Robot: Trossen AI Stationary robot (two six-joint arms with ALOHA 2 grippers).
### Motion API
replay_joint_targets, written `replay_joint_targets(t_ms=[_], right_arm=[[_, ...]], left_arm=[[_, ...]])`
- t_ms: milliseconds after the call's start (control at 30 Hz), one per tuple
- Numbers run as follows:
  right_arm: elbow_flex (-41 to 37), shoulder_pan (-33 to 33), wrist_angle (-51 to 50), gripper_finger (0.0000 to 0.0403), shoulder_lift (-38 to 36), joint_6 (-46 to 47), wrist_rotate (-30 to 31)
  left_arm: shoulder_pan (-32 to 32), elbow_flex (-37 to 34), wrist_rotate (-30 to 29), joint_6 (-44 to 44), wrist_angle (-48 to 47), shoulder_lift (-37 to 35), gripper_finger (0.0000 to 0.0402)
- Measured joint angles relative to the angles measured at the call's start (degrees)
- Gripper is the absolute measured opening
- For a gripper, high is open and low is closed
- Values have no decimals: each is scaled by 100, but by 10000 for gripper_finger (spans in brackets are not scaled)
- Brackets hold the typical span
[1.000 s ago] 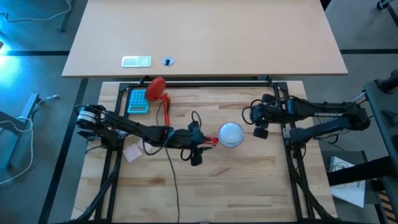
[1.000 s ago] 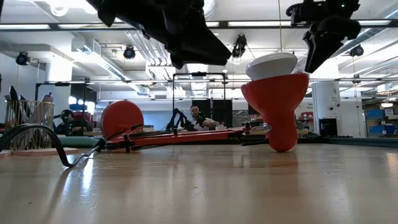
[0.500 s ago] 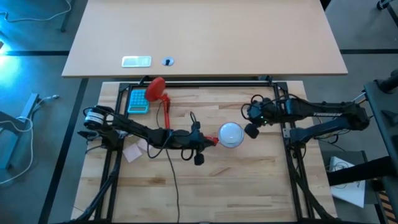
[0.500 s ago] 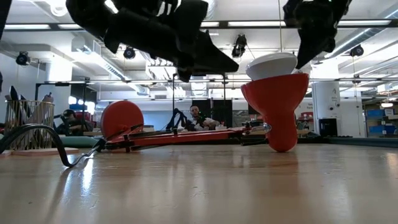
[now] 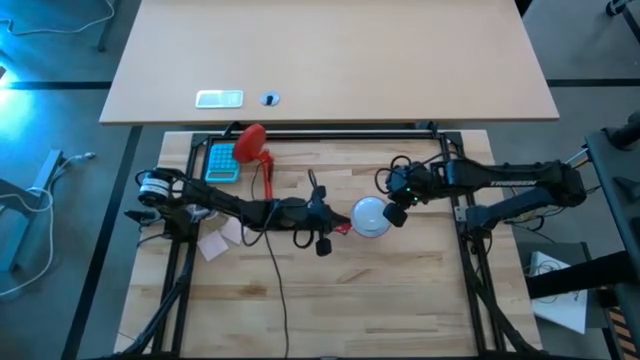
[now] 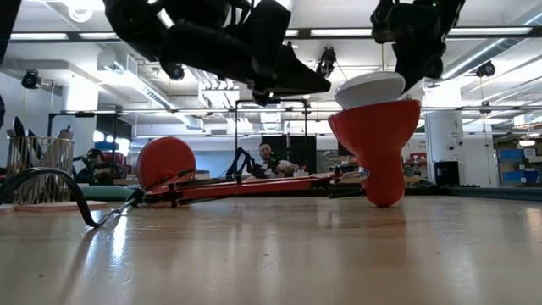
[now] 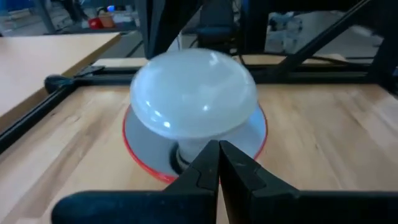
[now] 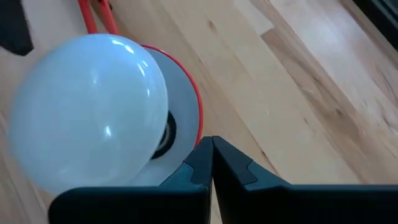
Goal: Screw lightbulb
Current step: Insert the light bulb into the lamp
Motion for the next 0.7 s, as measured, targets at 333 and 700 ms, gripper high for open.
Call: replay_joint_targets(t_ms=[333, 700], right_arm=[[47, -228, -247, 0, -16, -213, -4], [47, -215, -136, 0, 25, -386, -250]], left_arm=[[-43, 500, 211, 293, -994, 291, 0], [306, 514, 267, 34, -833, 282, 0]])
